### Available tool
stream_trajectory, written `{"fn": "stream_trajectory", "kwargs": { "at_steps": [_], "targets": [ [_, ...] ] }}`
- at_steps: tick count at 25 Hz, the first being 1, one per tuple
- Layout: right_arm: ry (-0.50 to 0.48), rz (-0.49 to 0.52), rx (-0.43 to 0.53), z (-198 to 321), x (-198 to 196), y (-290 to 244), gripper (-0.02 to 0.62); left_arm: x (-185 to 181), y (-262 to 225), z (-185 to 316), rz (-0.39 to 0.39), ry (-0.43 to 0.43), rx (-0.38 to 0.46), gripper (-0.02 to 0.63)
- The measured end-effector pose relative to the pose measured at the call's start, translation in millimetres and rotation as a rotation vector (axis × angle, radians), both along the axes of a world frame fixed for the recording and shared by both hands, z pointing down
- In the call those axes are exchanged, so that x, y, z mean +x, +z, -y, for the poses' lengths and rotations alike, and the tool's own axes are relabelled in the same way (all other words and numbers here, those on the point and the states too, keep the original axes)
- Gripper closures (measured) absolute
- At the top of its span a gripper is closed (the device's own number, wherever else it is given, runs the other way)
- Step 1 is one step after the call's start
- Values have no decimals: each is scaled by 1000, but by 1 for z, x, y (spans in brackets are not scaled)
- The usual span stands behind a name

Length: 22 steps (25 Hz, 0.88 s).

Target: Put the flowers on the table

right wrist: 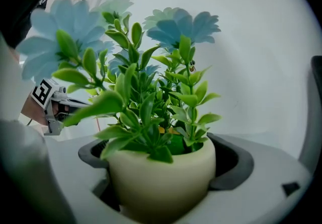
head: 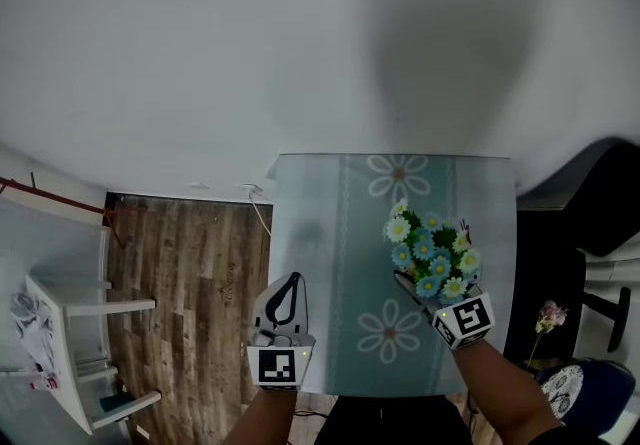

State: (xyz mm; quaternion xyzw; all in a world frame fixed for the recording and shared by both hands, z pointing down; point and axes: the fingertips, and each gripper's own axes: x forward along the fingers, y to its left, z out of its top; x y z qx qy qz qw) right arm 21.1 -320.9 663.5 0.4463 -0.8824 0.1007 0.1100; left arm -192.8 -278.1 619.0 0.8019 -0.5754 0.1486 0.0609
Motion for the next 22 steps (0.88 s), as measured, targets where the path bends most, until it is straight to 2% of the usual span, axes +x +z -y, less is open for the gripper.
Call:
{"fn": "stream_trajectory", "kwargs": {
  "at_steps": [6,14,22],
  "targets": [
    [11,-9,-23,6,-1,19,29,-5,17,1,15,0,-25,601],
    [-18,-20,-31,9,-13,38,29,0,31,-1,-15,-18,-63,601],
    [-45,-54,-42,13,-20,47,29,-3,35,-9,-2,-18,-79,601]
  ]
}}
